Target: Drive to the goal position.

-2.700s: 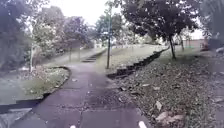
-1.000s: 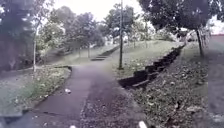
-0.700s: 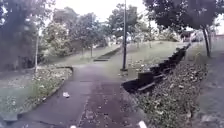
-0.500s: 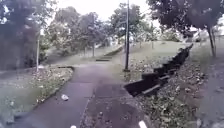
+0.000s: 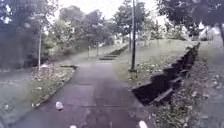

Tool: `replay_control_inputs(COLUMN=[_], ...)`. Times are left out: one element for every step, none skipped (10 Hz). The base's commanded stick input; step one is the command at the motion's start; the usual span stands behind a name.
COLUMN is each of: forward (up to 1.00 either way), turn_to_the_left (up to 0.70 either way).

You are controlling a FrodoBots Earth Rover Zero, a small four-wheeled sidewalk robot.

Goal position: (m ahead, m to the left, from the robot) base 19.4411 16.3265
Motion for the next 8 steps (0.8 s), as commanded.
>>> replay_control_inputs(forward=[0.7, 0.7, 0.7, 0.7, 0.7, 0.7, 0.7, 0.7], turn_to_the_left=[0.35, 0.07, 0.0, 0.0, 0.16, 0.11, 0.0, 0.0])
